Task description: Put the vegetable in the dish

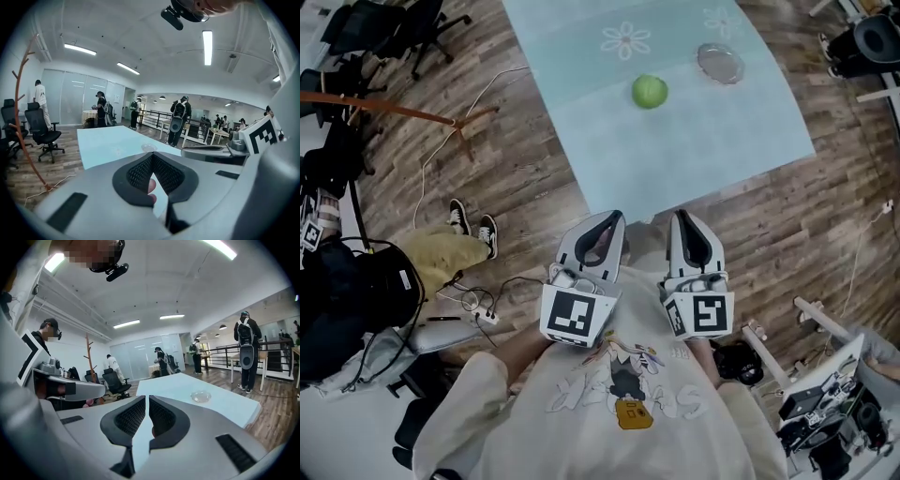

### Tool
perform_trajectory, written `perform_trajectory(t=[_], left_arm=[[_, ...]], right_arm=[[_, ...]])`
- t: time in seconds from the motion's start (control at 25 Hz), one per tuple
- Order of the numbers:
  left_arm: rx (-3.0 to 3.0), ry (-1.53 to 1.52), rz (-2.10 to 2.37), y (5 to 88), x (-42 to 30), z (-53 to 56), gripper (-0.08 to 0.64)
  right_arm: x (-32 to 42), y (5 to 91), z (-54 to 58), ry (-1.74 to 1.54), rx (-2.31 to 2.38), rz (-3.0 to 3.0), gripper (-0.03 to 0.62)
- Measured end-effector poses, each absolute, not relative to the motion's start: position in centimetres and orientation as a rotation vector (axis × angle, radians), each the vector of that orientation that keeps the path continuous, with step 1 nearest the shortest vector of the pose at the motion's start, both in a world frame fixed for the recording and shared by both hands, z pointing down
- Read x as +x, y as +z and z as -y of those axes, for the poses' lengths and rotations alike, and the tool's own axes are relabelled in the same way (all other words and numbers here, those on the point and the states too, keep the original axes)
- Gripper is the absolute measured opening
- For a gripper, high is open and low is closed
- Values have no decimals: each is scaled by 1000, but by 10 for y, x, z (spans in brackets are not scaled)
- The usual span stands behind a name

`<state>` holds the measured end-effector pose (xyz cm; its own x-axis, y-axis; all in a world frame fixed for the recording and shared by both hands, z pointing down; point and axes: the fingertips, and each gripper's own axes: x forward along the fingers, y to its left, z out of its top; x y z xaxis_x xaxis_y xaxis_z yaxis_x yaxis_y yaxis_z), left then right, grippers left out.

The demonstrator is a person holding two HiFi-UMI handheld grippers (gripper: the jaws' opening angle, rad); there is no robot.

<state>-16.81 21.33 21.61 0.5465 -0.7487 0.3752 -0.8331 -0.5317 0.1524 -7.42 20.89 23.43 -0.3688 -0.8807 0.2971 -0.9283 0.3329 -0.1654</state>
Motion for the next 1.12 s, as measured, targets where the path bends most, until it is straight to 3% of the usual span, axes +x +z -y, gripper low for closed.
perform_trajectory(t=[0.44,1.12], left_arm=[[2398,455,1420,234,-126,-127,6],[2462,518,1369,274,-117,-48,18]], right_arm=[[-26,248,-115,460,1527,2485,40],[-13,285,-78,544,1606,2376,40]])
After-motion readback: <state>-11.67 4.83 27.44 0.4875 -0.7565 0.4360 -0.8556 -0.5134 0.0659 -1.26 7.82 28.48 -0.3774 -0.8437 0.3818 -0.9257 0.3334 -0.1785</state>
